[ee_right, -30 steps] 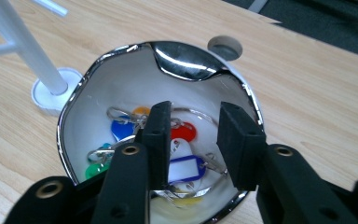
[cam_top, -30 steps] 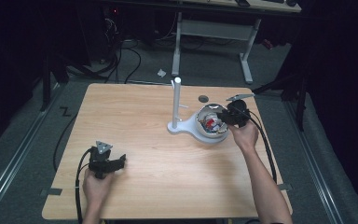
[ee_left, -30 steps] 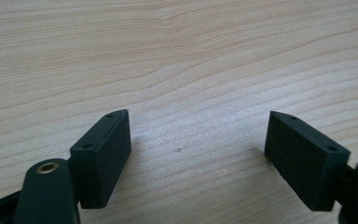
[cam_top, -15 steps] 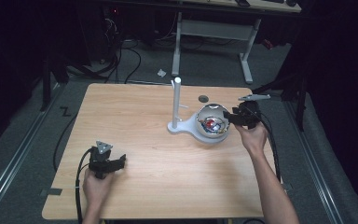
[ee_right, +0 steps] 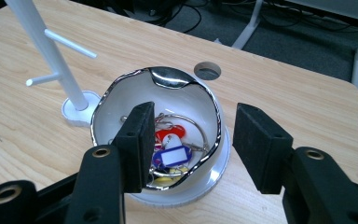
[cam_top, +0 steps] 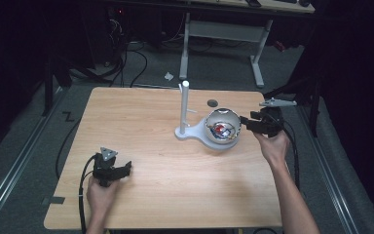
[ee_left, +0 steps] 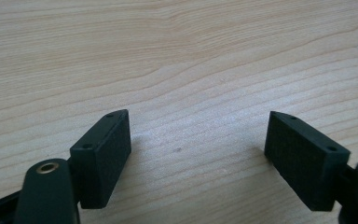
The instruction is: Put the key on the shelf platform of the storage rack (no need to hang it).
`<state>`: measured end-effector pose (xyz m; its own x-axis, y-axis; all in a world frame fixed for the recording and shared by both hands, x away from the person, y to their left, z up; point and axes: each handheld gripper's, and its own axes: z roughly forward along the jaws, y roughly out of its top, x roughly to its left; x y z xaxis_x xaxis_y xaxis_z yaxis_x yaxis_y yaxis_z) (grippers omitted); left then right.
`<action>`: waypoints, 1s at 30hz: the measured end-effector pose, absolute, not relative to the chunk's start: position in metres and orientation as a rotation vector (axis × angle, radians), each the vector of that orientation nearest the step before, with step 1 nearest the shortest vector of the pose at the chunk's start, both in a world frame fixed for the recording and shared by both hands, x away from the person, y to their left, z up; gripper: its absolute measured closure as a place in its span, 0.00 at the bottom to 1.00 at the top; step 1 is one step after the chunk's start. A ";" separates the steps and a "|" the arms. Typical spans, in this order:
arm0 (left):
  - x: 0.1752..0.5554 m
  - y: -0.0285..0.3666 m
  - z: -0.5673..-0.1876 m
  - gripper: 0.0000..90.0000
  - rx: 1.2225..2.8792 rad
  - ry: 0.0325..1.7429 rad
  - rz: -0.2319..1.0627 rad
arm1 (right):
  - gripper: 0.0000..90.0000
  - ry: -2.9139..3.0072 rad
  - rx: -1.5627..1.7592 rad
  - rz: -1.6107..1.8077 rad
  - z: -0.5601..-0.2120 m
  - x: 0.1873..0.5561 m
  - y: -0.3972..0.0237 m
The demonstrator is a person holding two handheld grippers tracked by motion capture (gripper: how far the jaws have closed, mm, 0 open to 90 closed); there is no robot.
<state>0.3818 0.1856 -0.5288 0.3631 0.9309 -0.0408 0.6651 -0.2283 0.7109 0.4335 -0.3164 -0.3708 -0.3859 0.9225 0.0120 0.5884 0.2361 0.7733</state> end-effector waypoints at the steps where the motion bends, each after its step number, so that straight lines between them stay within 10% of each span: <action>1: 0.382 0.186 -0.529 0.25 1.982 1.379 0.528 | 0.55 2.058 1.386 0.996 -0.371 0.431 -0.318; 30: 0.382 0.185 -0.529 0.25 1.984 1.378 0.531 | 0.55 1.970 1.428 1.062 -0.366 0.370 -0.350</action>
